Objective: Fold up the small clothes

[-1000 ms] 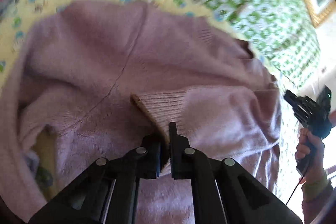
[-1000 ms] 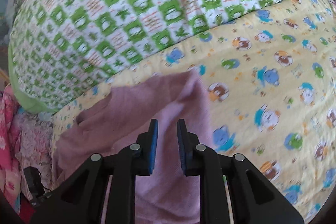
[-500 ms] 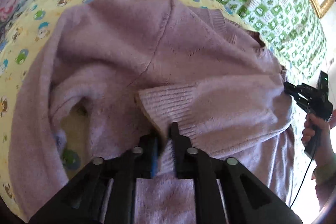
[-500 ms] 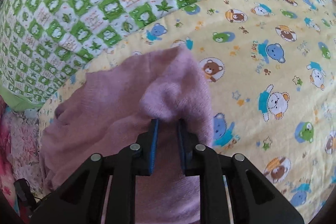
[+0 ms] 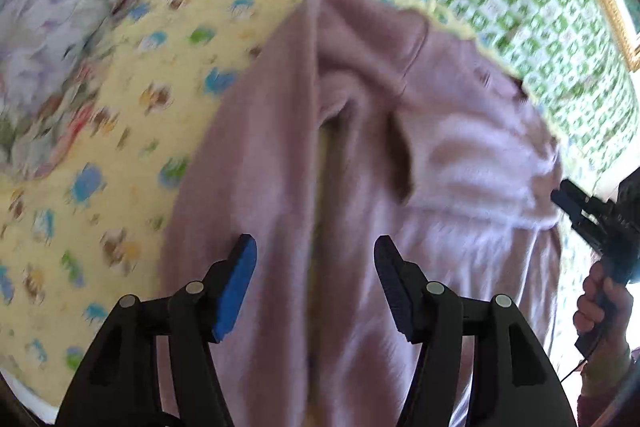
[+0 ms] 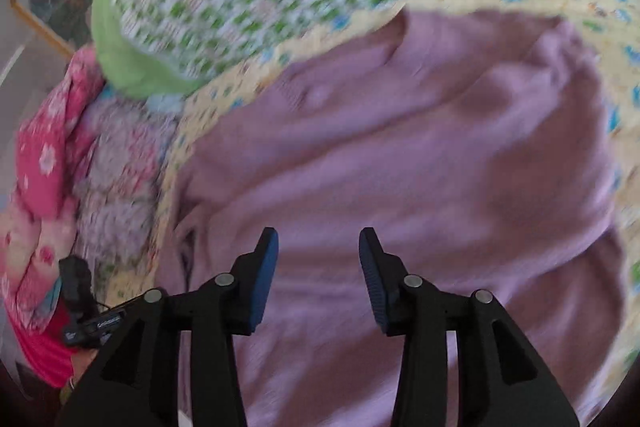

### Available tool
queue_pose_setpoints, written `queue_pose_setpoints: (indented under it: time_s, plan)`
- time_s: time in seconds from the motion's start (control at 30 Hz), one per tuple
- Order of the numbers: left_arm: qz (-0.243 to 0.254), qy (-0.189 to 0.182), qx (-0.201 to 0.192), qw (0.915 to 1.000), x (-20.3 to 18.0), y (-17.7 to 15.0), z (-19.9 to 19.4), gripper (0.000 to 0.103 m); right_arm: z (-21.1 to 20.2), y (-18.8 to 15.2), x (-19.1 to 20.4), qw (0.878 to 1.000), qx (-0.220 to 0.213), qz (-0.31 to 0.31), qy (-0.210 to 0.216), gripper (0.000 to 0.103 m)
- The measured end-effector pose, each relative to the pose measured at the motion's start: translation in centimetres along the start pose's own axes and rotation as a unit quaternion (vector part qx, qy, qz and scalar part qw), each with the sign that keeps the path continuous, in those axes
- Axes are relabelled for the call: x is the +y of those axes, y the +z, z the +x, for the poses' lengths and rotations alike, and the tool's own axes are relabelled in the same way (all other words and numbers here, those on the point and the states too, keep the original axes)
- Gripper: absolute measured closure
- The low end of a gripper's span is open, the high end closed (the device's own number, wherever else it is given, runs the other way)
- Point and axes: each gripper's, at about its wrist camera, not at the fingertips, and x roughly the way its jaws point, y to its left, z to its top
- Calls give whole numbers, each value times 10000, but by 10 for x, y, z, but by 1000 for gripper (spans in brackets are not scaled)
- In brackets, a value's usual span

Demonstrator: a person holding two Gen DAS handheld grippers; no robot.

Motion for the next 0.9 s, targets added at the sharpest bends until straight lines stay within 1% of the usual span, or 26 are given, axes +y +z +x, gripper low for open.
queue_pose_setpoints:
  time_s: [0.03, 0.1, 0.17, 0.27, 0.3, 0.33, 0.37, 0.4, 0.43, 0.47, 0.5, 0.53, 0.57, 0.6, 0.67, 0.7, 0.73, 0.77, 0.8, 0.83, 0.87, 0.9]
  plan:
    - [27, 55, 74, 10000, 2, -6, -1, 41, 4, -6, 3, 10000, 52, 36, 19, 60]
    - [130, 180, 270, 9994, 4, -24, -3, 37, 8, -16, 6, 9999, 138, 88, 39, 60]
    - [285, 384, 488, 9977, 3, -44, -2, 37, 11, -23, 10, 9997, 214, 99, 34, 60]
    - [695, 772, 835, 9911, -1, -74, 5, 37, 8, -32, 12, 9996, 248, 108, 42, 60]
    - [937, 945, 934, 9867, -4, -85, 9, 42, 7, -35, 13, 9996, 248, 107, 27, 60]
    - [1183, 1105, 959, 9821, -7, -93, 13, 51, 5, -36, 14, 9997, 230, 117, 18, 60]
    - [1440, 1286, 956, 9765, -10, -101, 15, 72, 4, -37, 13, 9997, 215, 128, 21, 60]
    - [1627, 1318, 883, 9738, -12, -105, 13, 86, 2, -38, 13, 9997, 177, 167, 17, 60]
    - [1603, 1203, 849, 9760, -11, -105, 9, 99, 0, -38, 13, 9997, 133, 210, 3, 60]
    - [1469, 1039, 826, 9802, -8, -101, 4, 98, -4, -38, 12, 9996, 53, 272, -11, 60]
    - [1255, 756, 715, 9866, -5, -93, -7, 98, -8, -38, 11, 9995, -17, 321, 3, 60]
    - [1100, 466, 575, 9912, -5, -84, -19, 98, -13, -38, 9, 9993, -97, 372, 5, 60]
    - [990, 101, 366, 9944, -10, -72, -35, 98, -17, -38, 7, 9991, -155, 407, -9, 60]
    - [1009, -238, 139, 9945, -21, -58, -51, 98, -22, -37, 4, 9988, -230, 441, -24, 60]
    - [1209, -790, -333, 9890, -55, -28, -82, 98, -31, -35, -3, 9980, -364, 503, -72, 60]
    - [1365, -1153, -605, 9820, -83, -9, -98, 98, -36, -34, -7, 9976, -427, 539, -101, 60]
    - [1454, -1359, -737, 9772, -102, 3, -105, 98, -41, -32, -13, 9969, -493, 594, -144, 60]
    - [1566, -1680, -920, 9689, -128, 19, -114, 98, -44, -31, -17, 9963, -545, 644, -176, 60]
    - [1625, -1974, -1042, 9611, -155, 34, -117, 96, -49, -29, -23, 9954, -597, 714, -212, 60]
    - [1657, -2198, -1070, 9554, -179, 46, -114, 94, -53, -28, -30, 9944, -639, 794, -266, 60]
    - [1702, -2361, -1031, 9512, -201, 56, -107, 79, -56, -27, -35, 9937, -663, 851, -305, 60]
    - [1729, -2395, -931, 9508, -221, 64, -94, 56, -60, -26, -40, 9927, -689, 928, -353, 60]
